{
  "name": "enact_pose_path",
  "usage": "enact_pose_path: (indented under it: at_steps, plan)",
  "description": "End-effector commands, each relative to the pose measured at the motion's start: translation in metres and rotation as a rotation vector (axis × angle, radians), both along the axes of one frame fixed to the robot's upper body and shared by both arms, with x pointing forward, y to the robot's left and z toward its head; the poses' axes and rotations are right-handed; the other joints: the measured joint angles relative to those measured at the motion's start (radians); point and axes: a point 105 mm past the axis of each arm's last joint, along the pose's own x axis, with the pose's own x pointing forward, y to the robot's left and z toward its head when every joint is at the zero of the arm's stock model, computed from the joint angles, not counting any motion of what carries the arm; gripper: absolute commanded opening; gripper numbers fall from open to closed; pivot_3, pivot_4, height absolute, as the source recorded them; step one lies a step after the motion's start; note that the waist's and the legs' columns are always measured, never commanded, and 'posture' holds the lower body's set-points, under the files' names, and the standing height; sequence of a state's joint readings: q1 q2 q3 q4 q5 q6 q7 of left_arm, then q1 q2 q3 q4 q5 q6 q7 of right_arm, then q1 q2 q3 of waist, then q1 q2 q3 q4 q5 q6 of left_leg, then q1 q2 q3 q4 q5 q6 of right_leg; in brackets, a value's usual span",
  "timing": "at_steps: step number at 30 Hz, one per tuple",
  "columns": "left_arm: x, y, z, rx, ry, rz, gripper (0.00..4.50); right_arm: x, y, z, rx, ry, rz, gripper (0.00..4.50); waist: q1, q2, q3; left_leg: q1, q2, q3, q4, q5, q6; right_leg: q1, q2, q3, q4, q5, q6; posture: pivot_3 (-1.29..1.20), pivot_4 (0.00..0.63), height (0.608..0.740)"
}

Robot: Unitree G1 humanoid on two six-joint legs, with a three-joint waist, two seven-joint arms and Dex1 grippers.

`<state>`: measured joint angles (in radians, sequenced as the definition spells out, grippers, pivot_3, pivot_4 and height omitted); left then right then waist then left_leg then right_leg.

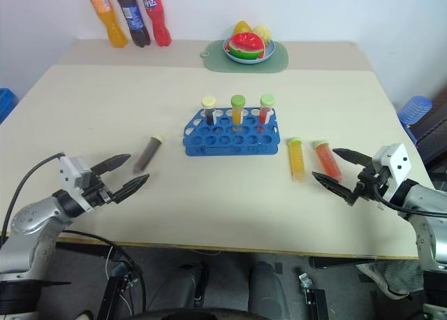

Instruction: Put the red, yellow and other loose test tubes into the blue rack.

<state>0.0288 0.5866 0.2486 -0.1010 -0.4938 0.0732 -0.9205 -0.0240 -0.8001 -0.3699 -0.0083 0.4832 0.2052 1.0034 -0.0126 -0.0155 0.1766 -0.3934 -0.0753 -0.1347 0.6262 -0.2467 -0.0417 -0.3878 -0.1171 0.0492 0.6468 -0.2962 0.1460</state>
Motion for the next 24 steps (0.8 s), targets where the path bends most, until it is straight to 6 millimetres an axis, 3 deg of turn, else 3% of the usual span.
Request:
enact_pose_path:
  at_steps: [1,5,9,16,24]
  plan:
    - [-0.002,-0.015,0.012,0.003,-0.064,-0.06,4.14,0.012,0.001,0.022,-0.057,-0.106,-0.098,4.5,0.0,0.0,0.0,0.0,0.0,0.0,0.0,0.0,0.0,0.0,0.0,0.0,0.0,0.0,0.0,0.0,0.15,0.74]
    - [-0.002,-0.026,0.013,-0.023,-0.064,-0.086,4.14,0.033,-0.014,0.042,-0.084,-0.088,-0.322,4.5,-0.002,0.001,0.001,0.0,0.0,0.0,0.0,0.0,0.0,0.0,0.0,0.0,0.0,0.0,0.0,0.0,0.15,0.74]
    - [-0.002,-0.031,0.009,-0.026,-0.059,-0.097,4.14,0.045,-0.012,0.056,-0.082,0.094,-0.355,4.5,-0.001,0.003,0.001,-0.001,0.0,0.0,0.0,0.0,0.0,-0.002,0.0,0.0,0.0,0.0,-0.001,0.0,0.15,0.74]
    - [-0.004,-0.039,0.001,-0.043,-0.04,-0.115,4.14,0.068,0.0,0.047,-0.024,0.426,-0.347,4.5,-0.001,0.003,0.002,-0.003,0.0,0.0,0.0,0.0,0.0,-0.003,0.0,-0.001,-0.002,0.0,-0.001,0.0,0.15,0.74]
    - [-0.01,-0.046,-0.007,-0.068,-0.01,-0.119,4.14,0.082,-0.01,0.031,-0.137,0.572,-0.392,4.5,0.0,0.003,0.002,-0.015,-0.001,0.0,0.002,0.0,0.0,-0.014,-0.001,-0.001,0.0,0.001,-0.001,0.0,0.15,0.74]
